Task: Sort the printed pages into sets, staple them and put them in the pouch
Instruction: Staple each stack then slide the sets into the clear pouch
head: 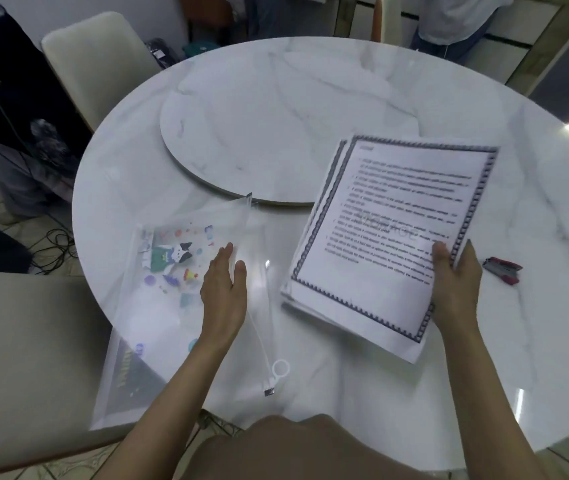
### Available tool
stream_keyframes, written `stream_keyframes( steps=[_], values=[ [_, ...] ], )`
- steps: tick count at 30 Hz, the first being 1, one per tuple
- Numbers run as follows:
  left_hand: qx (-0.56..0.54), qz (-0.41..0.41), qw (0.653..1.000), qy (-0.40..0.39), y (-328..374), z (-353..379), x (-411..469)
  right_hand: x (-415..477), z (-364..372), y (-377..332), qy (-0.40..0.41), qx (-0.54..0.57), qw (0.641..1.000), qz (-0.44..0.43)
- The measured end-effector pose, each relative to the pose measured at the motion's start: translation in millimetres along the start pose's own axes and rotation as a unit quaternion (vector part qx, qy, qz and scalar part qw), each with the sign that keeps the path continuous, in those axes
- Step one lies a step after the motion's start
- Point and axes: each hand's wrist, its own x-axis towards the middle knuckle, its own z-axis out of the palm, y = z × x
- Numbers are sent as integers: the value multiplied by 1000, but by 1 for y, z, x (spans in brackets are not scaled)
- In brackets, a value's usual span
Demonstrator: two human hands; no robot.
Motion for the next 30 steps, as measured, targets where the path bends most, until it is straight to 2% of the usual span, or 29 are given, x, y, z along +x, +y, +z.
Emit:
stream_keyframes(
  steps=[2,4,8,14,17,21,30],
  values=[
    [2,3,1000,2,-1,1,0,-4,7,-4,57,51,997,7],
    [5,6,1000,5,-2,1,0,-10,18,-7,82,82,993,14],
    [15,20,1000,7,-2,2,0,-28,42,2,68,69,994,42],
    [19,29,999,11,0,2,0,-54,67,19,2,41,998,56],
    [30,29,999,5,0,2,1,-57,67,22,-63,49,994,71],
    [48,35,998,-9,-2,7,-2,-43,57,21,-162,39,983,83],
    [82,25,996,4,-2,9,3,-10,36,17,-272,4,954,125]
  ],
)
